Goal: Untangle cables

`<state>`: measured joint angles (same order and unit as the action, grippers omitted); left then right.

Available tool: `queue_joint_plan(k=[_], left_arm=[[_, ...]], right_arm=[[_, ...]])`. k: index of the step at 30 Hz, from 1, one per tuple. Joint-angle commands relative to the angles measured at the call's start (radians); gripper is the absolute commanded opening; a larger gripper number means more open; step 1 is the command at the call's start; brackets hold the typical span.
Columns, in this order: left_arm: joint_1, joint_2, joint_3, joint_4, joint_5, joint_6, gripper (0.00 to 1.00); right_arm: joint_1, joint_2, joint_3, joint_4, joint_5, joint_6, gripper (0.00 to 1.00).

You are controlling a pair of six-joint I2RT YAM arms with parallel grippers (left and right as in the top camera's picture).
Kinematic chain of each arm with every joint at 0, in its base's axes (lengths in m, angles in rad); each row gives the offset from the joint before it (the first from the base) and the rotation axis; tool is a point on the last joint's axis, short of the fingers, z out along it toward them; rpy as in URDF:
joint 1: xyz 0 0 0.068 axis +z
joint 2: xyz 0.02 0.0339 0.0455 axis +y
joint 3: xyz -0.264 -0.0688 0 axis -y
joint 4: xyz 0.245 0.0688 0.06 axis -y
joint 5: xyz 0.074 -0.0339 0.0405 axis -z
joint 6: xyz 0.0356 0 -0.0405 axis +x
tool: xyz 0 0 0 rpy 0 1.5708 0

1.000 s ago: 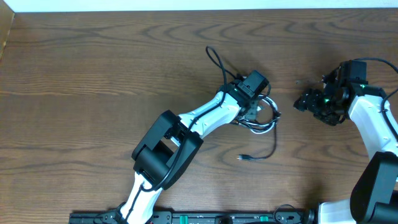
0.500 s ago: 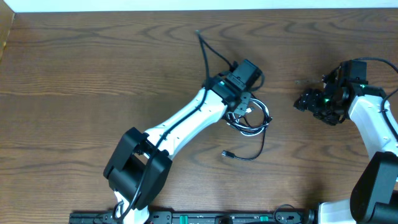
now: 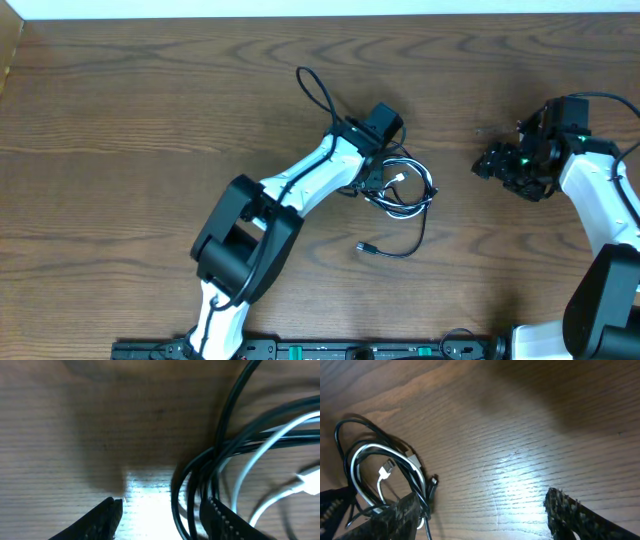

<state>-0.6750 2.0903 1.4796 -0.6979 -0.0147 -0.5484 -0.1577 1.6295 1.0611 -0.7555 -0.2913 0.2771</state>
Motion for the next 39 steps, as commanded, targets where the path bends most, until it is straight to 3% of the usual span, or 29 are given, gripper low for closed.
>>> queue_joint_plan(k=[1,5,10,15,16,22,26,34,39], left_arm=[[0.001,0.014,-0.009,-0.005,0.012,-0.014,0.56],[-0.002,0.018,-0.026,0.008,0.106,-0.016,0.56],[-0.003,0.029,-0.075,0.011,0.119,-0.041,0.55],[-0.003,0.031,-0.108,0.023,0.119,-0.04,0.12],[-0.003,0.031,-0.108,0.034,0.119,-0.036,0.08],[-0.002,-0.016,-0.075,0.099,0.12,0.071,0.07],[-0.002,-0.144,-0.055,0.109,0.121,0.13,0.07],[-0.002,-0.5,-0.055,0.135,0.184,0.133,0.07],[0.019,-0.548,-0.055,0.146,0.286,0.132,0.08]], right_arm=[[0.009,-0.002,0.01,-0.001,0.005,-0.013,0.76],[0.009,-0.002,0.01,-0.001,0.005,-0.013,0.76],[0.009,-0.002,0.01,-0.001,0.005,-0.013,0.76],[0.009,-0.002,0.01,-0.001,0.004,-0.013,0.76],[0.009,-0.002,0.01,-0.001,0.004,-0.013,0.75],[0.028,-0.002,0.01,-0.003,-0.003,-0.028,0.75],[0.058,-0.003,0.011,0.003,-0.089,-0.114,0.69],[0.149,-0.075,0.012,0.077,-0.393,-0.234,0.7],[0.185,-0.149,0.012,0.138,-0.419,-0.22,0.7]])
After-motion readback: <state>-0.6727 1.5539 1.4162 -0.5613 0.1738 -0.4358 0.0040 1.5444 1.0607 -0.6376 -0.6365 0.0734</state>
